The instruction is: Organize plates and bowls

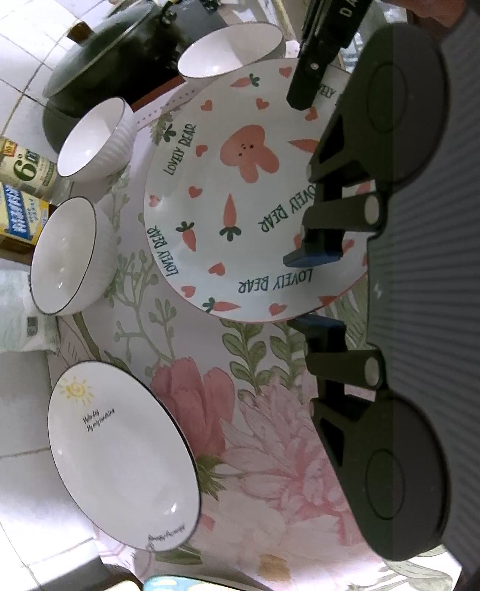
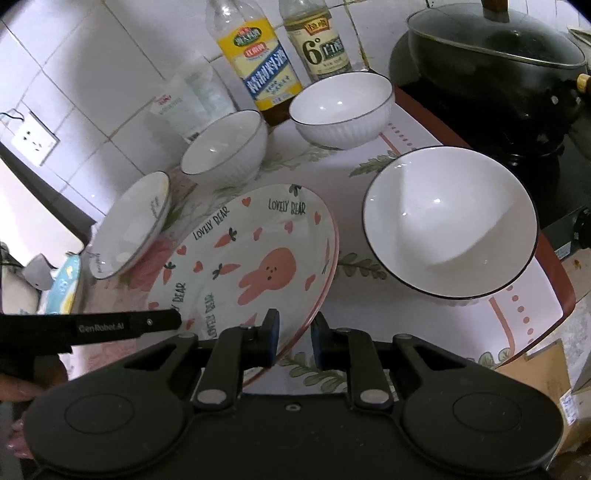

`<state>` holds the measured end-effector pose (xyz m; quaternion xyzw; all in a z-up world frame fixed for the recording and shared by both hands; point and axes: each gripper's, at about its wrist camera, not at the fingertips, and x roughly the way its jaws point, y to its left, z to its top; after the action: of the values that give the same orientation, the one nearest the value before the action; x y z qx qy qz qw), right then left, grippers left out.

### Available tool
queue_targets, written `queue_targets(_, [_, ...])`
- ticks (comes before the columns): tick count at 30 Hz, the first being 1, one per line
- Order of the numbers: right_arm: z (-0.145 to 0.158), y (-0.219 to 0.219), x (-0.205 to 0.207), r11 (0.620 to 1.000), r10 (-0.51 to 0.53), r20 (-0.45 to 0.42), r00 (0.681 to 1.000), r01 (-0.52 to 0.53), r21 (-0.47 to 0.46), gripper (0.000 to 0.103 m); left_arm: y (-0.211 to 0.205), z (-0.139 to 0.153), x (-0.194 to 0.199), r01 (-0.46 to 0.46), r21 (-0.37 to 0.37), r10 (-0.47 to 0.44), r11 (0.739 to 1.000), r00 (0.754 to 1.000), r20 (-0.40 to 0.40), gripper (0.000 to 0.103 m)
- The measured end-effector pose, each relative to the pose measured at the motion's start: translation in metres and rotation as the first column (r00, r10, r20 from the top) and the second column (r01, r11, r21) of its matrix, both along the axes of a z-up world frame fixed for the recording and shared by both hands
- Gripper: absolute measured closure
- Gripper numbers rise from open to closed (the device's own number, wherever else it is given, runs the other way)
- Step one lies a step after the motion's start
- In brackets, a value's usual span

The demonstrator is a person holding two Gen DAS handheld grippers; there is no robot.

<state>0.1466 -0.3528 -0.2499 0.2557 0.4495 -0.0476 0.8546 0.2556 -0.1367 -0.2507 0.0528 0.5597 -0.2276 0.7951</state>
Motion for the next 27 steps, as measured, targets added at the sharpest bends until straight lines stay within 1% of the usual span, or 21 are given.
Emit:
queue_targets(3, [0.013, 0.008, 0.001, 0.999, 0.03, 0.001, 1.0, -0.03, -0.017, 0.08, 0.008, 0.01, -0.004, -0.002, -0.01, 0.002, 1.0, 1.0, 0.009, 0.078])
queue_targets(6, [0.025, 0.012, 0.0, 0.998, 0.054, 0.013, 0.998, -0.054, -0.013, 0.08, 0.023, 0.025, -0.007, 0.004, -0.046, -0.003, 0.999, 1.0, 0.028, 0.078])
queue_targets(10, [0.047, 0.029, 0.003, 0.993, 0.113, 0.057, 0.992, -0.11, -0.048, 0.08, 0.047, 0.046, -0.009, -0.04, -0.08, 0.043, 0.996, 0.998, 0.038, 0.078])
queue_targets(14, [0.067, 0.046, 0.01, 0.984, 0.173, 0.101, 0.98, -0.168, -0.056, 0.079, 0.074, 0.068, -0.006, -0.092, -0.117, 0.1, 0.989, 0.993, 0.061, 0.078])
queue_targets(20, [0.09, 0.074, 0.027, 0.962, 0.269, 0.146, 0.952, -0.261, -0.076, 0.078, 0.107, 0.094, -0.001, -0.167, -0.132, 0.18, 0.977, 0.979, 0.093, 0.078])
queue_targets(23, [0.097, 0.084, 0.04, 0.955, 0.296, 0.172, 0.94, -0.29, -0.057, 0.078, 0.122, 0.103, 0.006, -0.198, -0.14, 0.214, 0.97, 0.971, 0.106, 0.078])
queue_targets(27, [0.102, 0.092, 0.06, 0.947, 0.32, 0.186, 0.929, -0.319, -0.036, 0.078, 0.136, 0.104, 0.02, -0.226, -0.154, 0.245, 0.962, 0.962, 0.118, 0.079])
